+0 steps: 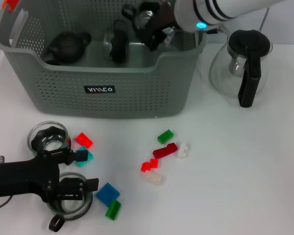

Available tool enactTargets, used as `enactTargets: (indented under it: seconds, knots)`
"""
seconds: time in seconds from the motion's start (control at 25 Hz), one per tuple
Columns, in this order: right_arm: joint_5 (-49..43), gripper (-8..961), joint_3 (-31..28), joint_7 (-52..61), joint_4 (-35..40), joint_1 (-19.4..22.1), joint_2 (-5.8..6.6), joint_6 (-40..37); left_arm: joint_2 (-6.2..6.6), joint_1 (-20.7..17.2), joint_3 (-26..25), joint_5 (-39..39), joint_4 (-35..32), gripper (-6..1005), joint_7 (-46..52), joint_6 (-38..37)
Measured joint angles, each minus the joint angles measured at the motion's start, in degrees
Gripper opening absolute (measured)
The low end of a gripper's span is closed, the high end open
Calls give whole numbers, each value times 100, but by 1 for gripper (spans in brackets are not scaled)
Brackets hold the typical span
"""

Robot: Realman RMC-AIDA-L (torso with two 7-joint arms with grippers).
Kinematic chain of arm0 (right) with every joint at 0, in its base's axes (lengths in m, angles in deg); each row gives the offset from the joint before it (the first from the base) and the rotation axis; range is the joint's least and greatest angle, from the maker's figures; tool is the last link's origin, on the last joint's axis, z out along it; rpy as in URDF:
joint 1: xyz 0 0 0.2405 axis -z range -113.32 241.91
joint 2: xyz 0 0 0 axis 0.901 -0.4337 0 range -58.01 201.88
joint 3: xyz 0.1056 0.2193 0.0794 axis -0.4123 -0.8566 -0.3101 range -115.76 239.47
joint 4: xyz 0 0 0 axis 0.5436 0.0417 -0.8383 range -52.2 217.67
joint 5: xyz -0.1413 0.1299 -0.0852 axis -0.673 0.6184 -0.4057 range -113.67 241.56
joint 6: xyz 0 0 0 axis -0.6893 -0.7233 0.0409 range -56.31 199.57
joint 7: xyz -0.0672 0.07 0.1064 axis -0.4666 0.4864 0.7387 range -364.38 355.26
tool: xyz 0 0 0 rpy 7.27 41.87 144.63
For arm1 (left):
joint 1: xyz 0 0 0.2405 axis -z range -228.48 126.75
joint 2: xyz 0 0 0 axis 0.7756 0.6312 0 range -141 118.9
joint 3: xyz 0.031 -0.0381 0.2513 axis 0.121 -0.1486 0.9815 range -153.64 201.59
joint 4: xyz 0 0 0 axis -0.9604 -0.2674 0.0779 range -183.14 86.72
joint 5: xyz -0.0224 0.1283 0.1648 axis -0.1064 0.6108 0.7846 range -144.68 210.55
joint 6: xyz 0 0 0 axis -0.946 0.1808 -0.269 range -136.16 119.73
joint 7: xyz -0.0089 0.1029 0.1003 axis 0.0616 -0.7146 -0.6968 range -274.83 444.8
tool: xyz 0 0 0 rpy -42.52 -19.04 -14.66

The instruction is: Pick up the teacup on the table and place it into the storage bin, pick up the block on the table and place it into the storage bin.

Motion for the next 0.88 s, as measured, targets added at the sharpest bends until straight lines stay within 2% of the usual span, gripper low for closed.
enactTargets:
  seconds: [0.16, 0.4, 0.88]
  knots:
    - [125, 60, 63, -12, -49, -82, -15, 5, 0, 0, 0, -3, 0, 905, -4, 4]
    - [455, 60, 496, 21, -60, -47, -17, 147, 0, 0, 0, -3, 0, 905, -13, 20]
    - [418, 61, 466, 156, -69, 121, 66, 267, -7, 3, 0, 9, -39, 904, -15, 20]
